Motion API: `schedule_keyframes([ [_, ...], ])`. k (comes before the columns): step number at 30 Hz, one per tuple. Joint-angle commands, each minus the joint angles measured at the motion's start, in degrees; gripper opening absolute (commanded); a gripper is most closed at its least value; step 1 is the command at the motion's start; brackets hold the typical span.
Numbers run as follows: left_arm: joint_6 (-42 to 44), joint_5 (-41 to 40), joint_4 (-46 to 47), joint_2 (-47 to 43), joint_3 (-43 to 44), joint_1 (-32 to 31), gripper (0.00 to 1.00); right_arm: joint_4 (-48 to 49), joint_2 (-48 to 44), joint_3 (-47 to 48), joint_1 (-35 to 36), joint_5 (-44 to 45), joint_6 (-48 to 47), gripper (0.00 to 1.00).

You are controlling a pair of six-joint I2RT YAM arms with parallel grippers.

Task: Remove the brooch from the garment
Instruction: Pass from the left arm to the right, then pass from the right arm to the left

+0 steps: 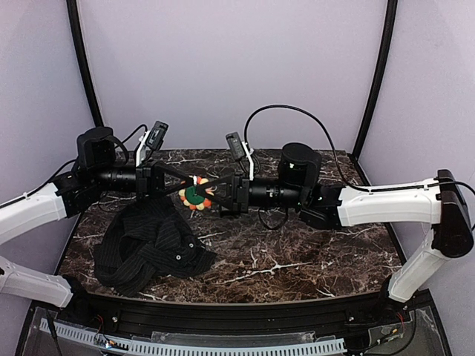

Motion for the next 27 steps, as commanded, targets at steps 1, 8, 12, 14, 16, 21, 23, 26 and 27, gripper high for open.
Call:
schedule_keyframes([
  [1, -0.52, 2.17, -0.08, 1.19, -0.17, -0.49, 0.09, -0.93, 1.48, 2.29, -0.54, -3.11, 0.32, 0.00],
  [8, -0.42, 2.42, -2.41, 1.78, 0.85, -0.49, 0.49, -1.26, 1.70, 2.55, -2.97, -10.58, 0.17, 0.00],
  [12, -0.93, 2.72, -2.43, 2.18, 0.94, -0.49, 0.62, 0.06, 1.13, 1.80, -4.19, -12.57, 0.89, 0.00],
  [14, -1.14, 2.89, -2.43, 2.23, 1.03, -0.49, 0.68, 0.90, 0.89, 1.43, -4.78, -14.10, 1.55, 0.00],
  [16, -1.29, 2.95, -2.12, 2.29, 0.95, -0.47, 0.69, 0.87, 0.90, 1.44, -4.86, -14.65, 1.55, 0.00],
  [21, -2.59, 4.12, -0.56, 3.38, 0.56, -0.49, 0.46, -0.05, 1.01, 1.61, -4.90, -14.94, 1.07, 0.00],
  [23, -3.31, 4.52, 0.28, 3.87, 0.39, -0.45, 0.42, -0.71, 1.22, 1.86, -4.94, -14.98, 0.86, 0.00],
  [26, -4.28, 5.03, 1.30, 4.26, 0.02, -0.49, 0.35, -1.30, 1.47, 2.03, -4.90, -14.91, 0.49, 0.00],
  [27, -4.41, 5.17, 1.65, 4.40, -0.02, -0.49, 0.32, -1.53, 1.53, 2.10, -4.88, -14.90, 0.36, 0.00],
])
